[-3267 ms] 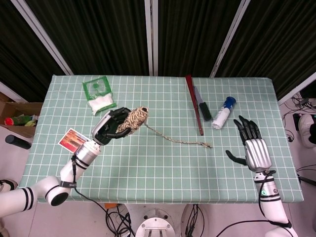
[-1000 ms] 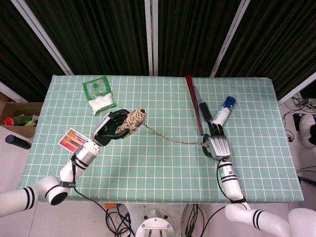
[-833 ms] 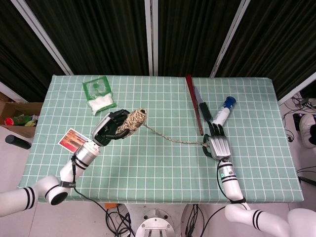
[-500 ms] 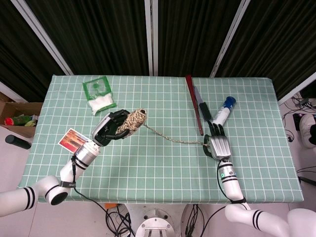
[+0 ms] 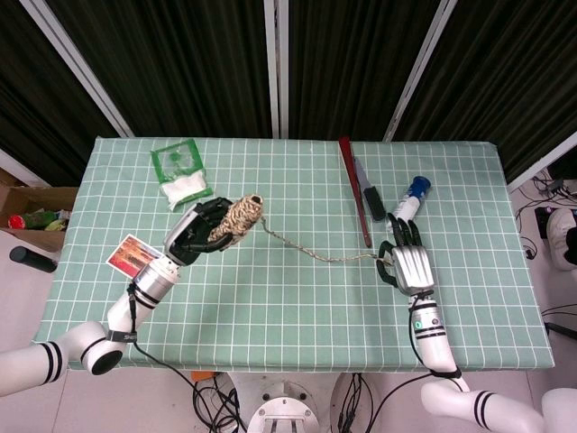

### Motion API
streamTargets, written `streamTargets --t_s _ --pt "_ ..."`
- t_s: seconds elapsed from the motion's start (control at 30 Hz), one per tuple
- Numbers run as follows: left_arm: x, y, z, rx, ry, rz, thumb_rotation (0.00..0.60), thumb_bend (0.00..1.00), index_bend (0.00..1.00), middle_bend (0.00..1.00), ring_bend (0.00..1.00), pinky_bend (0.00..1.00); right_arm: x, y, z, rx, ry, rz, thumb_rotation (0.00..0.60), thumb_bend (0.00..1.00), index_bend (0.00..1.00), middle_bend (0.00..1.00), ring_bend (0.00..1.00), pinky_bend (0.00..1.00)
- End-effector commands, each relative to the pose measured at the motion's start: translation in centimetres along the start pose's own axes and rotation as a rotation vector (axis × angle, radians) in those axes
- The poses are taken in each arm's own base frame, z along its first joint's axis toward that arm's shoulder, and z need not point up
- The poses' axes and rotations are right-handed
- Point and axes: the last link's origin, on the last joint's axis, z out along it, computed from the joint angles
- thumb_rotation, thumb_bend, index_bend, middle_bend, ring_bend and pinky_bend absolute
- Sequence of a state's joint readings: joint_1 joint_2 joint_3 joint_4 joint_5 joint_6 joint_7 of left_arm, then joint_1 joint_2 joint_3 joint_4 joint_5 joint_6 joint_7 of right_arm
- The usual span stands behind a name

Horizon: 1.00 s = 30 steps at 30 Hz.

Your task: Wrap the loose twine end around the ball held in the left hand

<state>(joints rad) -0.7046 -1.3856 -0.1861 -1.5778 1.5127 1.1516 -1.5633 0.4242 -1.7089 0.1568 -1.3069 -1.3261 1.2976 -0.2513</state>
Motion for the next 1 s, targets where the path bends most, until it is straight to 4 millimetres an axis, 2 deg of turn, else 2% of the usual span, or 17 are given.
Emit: streamTargets --t_s 0.03,0.23,0.43,0.77,1.0 --pt "0.2 -0.2 0.3 0.004 0.03 -0.002 0.6 0.44 0.79 0.8 0.68 0.8 2.7 -0.1 -2.0 0.073 0.078 0.05 0.6 0.5 0.86 0.02 0.0 0.0" --pt "0.1 -0.3 1.1 0.036 0.13 0.072 0.6 0.43 0.79 0.8 0.68 0.8 6.7 -1.8 -4.6 0.194 0.187 0.1 0.6 0.5 0.91 0.04 0.0 0.0" --pt "-1.0 -0.8 1.6 0.111 0.2 0.249 0.6 0.44 0.79 0.8 0.68 0.8 10.5 -5.3 -5.3 0.349 0.279 0.1 0.6 0.48 0.95 0.07 0.0 0.0" --pt "-3.4 -1.0 1.5 0.142 0.256 0.62 0.6 0.44 0.79 0.8 0.68 0.81 18.4 -13.4 -2.5 0.514 0.385 0.081 0.6 0.5 0.99 0.09 0.0 0.0" --pt "-5.2 -2.2 1.1 0.115 0.192 0.828 0.6 0.44 0.79 0.8 0.68 0.81 21.4 -18.1 1.5 0.495 0.399 0.096 0.6 0.52 1.0 0.1 0.0 0.0"
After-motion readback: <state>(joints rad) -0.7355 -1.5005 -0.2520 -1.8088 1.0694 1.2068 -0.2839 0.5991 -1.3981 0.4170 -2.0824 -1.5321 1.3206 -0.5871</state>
